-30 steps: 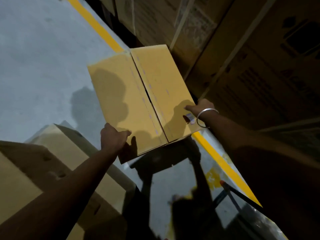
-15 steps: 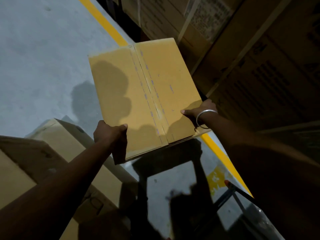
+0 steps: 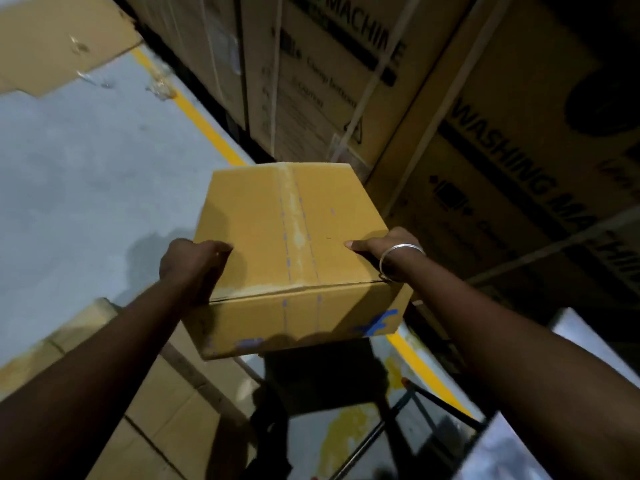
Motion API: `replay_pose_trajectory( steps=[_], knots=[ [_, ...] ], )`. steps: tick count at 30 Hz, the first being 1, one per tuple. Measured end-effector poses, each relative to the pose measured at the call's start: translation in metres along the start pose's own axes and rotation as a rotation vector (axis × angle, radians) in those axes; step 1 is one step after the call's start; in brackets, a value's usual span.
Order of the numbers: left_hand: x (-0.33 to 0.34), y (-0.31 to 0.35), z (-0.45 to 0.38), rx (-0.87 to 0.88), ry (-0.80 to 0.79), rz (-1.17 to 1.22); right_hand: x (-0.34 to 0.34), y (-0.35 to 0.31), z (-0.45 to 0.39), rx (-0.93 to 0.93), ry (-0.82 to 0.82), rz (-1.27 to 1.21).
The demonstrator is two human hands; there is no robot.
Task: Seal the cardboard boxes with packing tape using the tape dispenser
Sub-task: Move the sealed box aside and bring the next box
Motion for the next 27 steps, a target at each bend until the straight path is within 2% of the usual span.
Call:
replay_pose_trajectory(
  steps=[7,11,18,27],
  knots=[
    [-0.108,0.091,0.112,0.144,0.023,0.052,-0.106,-0.006,0.141,-0.103,0.121,-0.028],
    [-0.149,0.12,0.203,0.203,0.054,0.062,-0.154,0.039,0.218,-0.16,0.139,-0.073],
    [-0.137,0.112,0.375,0.354,-0.002,0.069,-0.2,0.211,0.328,-0.135,0.318,-0.16],
    [-0.024,0.063,0.551,0.543,-0.176,-0.019,-0.205,0.48,0.415,0.064,0.516,-0.387]
  ],
)
Point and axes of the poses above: each hand's wrist, its own z-axis away from the middle knuckle, its own x-axis out of the palm, y = z × x, the point moved 4 cm from there along -z, towards the middle knuckle, and after that the axes turned 8 degrees about x, right-handed, at the moved point
